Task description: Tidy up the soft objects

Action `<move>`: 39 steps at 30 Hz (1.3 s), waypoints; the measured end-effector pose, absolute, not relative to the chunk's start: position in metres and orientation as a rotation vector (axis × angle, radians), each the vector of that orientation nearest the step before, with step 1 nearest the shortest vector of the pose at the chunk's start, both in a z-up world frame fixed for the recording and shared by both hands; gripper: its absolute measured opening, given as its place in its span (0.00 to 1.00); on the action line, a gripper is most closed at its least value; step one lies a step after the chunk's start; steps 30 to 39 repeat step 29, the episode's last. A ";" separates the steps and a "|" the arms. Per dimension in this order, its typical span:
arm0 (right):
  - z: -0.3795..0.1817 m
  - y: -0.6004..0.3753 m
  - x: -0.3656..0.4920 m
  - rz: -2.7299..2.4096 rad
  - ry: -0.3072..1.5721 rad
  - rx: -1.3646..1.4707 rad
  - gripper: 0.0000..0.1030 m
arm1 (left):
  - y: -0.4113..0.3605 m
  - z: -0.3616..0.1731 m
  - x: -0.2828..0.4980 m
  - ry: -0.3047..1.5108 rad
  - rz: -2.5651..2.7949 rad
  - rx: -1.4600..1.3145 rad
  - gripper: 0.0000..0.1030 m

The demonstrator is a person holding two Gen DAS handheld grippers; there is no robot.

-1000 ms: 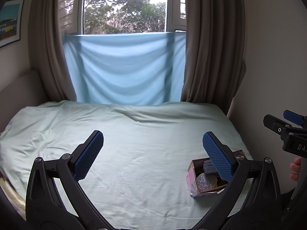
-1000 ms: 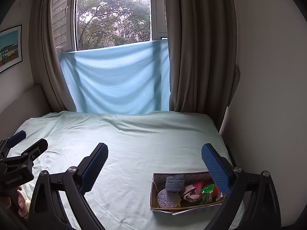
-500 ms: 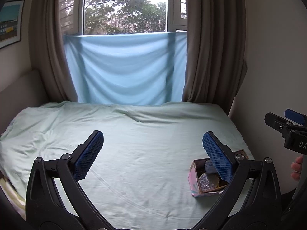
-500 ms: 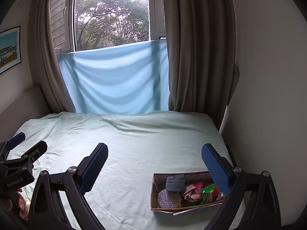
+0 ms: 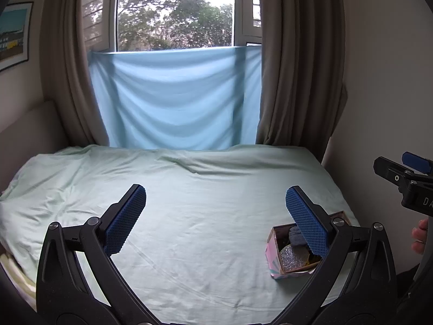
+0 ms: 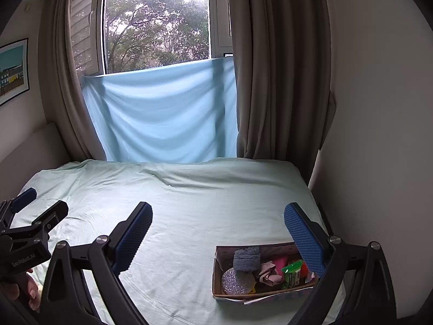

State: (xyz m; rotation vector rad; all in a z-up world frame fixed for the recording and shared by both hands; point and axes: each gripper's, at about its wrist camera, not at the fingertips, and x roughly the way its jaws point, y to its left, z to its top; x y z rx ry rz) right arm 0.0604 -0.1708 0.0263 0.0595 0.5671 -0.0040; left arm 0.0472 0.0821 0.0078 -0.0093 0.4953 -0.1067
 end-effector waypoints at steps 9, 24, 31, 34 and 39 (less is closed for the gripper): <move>0.027 -0.170 0.060 -0.006 0.566 0.060 0.94 | 0.081 0.008 0.045 0.487 -0.103 -0.001 1.00; 0.030 -0.169 0.062 -0.013 0.565 0.064 0.94 | 0.079 0.013 0.046 0.454 -0.064 0.030 1.00; 0.027 -0.168 0.066 -0.011 0.576 0.063 0.94 | 0.084 0.008 0.052 0.470 -0.072 0.004 1.00; 0.027 -0.168 0.066 -0.011 0.576 0.063 0.94 | 0.084 0.008 0.052 0.470 -0.072 0.004 1.00; 0.027 -0.168 0.066 -0.011 0.576 0.063 0.94 | 0.084 0.008 0.052 0.470 -0.072 0.004 1.00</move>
